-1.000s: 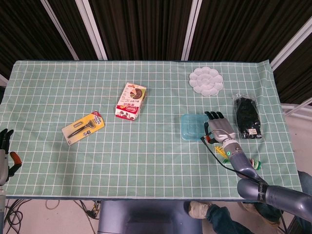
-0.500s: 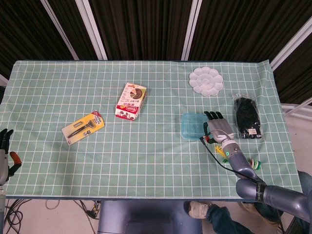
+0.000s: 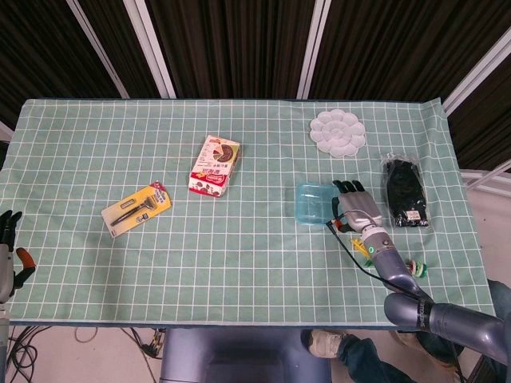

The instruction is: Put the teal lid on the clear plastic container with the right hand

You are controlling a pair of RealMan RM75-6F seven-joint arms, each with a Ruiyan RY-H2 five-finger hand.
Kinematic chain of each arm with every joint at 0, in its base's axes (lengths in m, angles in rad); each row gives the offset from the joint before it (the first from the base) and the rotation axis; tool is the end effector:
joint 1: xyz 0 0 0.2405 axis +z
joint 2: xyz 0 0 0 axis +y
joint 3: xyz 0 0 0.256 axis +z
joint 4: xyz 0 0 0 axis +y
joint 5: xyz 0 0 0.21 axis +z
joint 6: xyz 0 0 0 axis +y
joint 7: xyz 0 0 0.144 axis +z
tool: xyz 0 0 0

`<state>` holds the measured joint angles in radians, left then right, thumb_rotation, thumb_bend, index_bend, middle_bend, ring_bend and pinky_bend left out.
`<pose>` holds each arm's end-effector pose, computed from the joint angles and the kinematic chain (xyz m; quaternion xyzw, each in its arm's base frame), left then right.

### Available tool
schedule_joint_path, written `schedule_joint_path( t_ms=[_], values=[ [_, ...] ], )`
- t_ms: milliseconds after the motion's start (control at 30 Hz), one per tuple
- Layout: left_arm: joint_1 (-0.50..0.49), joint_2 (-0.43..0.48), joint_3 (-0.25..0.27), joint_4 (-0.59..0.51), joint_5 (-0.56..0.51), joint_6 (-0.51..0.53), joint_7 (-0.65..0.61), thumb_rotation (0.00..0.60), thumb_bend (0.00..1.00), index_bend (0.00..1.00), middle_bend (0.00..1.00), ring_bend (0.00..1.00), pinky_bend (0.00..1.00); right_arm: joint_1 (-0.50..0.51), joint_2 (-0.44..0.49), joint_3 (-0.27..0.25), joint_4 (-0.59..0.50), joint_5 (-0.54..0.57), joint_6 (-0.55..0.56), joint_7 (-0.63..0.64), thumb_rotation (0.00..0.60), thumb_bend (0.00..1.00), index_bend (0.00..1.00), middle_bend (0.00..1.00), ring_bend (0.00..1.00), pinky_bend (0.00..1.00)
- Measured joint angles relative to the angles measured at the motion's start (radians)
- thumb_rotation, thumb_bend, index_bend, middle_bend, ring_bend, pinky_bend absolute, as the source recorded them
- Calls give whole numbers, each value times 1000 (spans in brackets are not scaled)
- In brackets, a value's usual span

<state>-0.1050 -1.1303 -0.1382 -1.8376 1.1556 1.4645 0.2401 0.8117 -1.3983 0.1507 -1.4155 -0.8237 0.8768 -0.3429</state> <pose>-0.3000 0.1943 0.1561 -0.5000 -0.4583 -0.3382 0.6524 -0.1982 -0.3882 0.0379 0.7017 -0.4260 0.2928 0.4903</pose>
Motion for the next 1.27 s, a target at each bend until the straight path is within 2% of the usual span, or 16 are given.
schedule_joint_path(
  t_ms=[100, 267, 433, 633, 800, 967, 1100, 1267],
  values=[
    [0, 0, 2, -1, 3, -1, -1, 600, 794, 61, 0, 0, 0, -8, 28, 32, -48, -14, 62, 6, 600, 372, 33, 24, 0, 0],
    [2, 0, 5, -1, 17, 6, 0, 600, 794, 61, 0, 0, 0, -26, 94, 65, -153, -13, 129, -9, 600, 315, 2, 14, 0, 0],
    [6, -3, 9, 3, 49, 33, 11, 600, 794, 61, 0, 0, 0, -66, 155, 61, -265, -24, 198, -32, 600, 312, 0, 3, 0, 0],
    [12, -7, 9, 6, 87, 63, 8, 600, 794, 61, 0, 0, 0, -193, 214, -12, -394, -171, 373, -27, 600, 313, 0, 0, 0, 0],
    [18, -7, 21, -1, 129, 78, 6, 600, 794, 61, 0, 0, 0, -369, 237, -138, -438, -381, 557, 32, 600, 281, 0, 0, 0, 0],
    [25, -7, 42, -10, 166, 83, 11, 600, 794, 61, 0, 0, 0, -544, 216, -261, -391, -563, 732, 92, 600, 281, 0, 0, 0, 0],
    [31, -8, 63, -22, 186, 83, 32, 600, 791, 61, 0, 0, 0, -618, 185, -294, -315, -618, 793, 110, 600, 281, 0, 0, 0, 0],
    [38, -9, 85, -39, 190, 75, 75, 600, 791, 61, 0, 0, 0, -659, 161, -295, -256, -640, 798, 136, 600, 282, 0, 0, 0, 0]
  ],
)
